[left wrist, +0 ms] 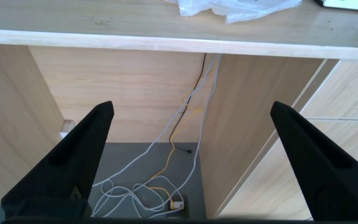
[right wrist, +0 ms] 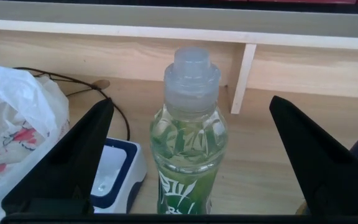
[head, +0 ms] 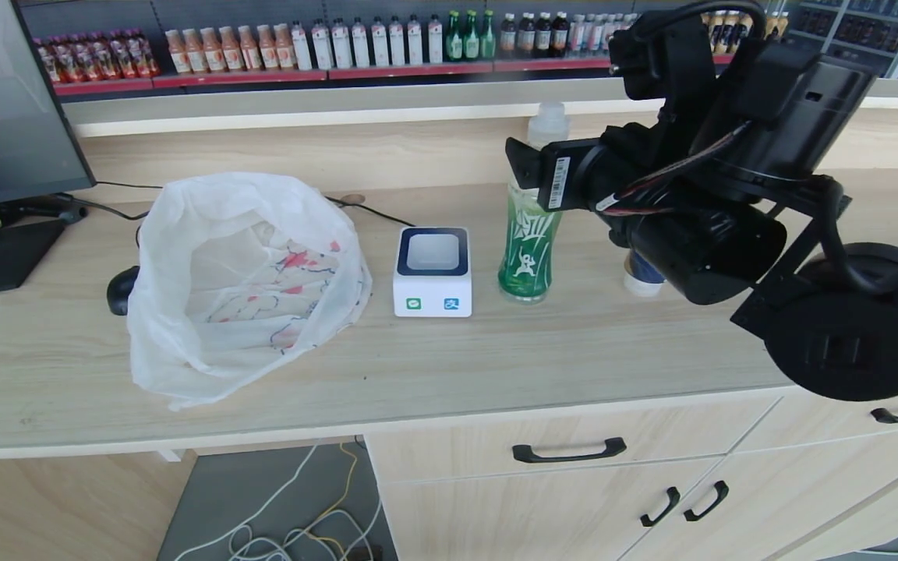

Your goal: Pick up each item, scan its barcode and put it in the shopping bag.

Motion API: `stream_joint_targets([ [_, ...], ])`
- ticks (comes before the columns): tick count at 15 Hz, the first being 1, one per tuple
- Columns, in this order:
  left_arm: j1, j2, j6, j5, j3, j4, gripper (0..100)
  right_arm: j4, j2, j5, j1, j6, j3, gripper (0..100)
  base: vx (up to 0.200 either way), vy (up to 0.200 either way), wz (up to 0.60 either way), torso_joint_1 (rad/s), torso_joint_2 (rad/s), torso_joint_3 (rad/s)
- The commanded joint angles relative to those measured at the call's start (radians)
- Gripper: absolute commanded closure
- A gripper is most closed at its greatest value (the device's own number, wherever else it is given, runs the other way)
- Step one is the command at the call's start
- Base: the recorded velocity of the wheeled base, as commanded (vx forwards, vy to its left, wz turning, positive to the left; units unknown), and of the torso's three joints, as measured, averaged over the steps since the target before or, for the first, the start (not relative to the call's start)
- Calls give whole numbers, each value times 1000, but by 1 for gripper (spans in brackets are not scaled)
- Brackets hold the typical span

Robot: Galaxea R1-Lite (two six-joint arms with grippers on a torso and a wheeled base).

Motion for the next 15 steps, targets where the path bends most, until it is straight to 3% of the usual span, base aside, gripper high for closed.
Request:
stream_joint_targets([
  [1,0,0,0,0,0,0,0,-1,30,0,-1,0,-16,0,0,0,0,0,0,0],
  [15,0,0,0,0,0,0,0,-191,228,-12,-1,12,-73,0,0,0,0,0,0,0],
])
